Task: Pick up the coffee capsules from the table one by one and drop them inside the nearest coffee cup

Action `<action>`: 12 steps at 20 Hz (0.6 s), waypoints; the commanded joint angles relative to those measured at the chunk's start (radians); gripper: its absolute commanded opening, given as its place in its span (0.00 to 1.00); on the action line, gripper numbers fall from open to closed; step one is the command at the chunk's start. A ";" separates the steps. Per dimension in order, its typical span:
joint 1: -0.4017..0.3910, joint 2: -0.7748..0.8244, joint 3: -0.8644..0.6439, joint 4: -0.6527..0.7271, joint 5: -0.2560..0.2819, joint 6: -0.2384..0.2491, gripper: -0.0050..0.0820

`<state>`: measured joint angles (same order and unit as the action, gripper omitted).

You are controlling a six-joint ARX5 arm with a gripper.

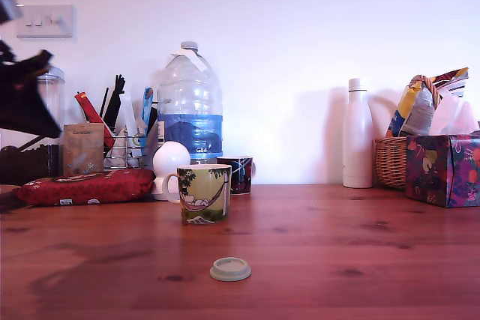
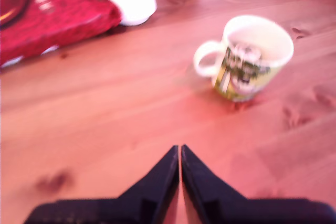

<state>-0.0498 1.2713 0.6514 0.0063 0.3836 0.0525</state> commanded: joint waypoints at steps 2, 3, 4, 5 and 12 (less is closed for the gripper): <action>0.009 -0.127 -0.134 0.050 -0.019 -0.029 0.04; 0.009 -0.180 -0.176 0.062 -0.027 -0.037 0.04; 0.009 -0.226 -0.212 0.072 -0.039 -0.055 0.04; 0.008 -0.280 -0.247 0.077 -0.047 -0.066 0.04; 0.008 -0.614 -0.361 0.010 -0.068 -0.080 0.04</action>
<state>-0.0395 0.6861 0.3172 0.0170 0.3183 -0.0235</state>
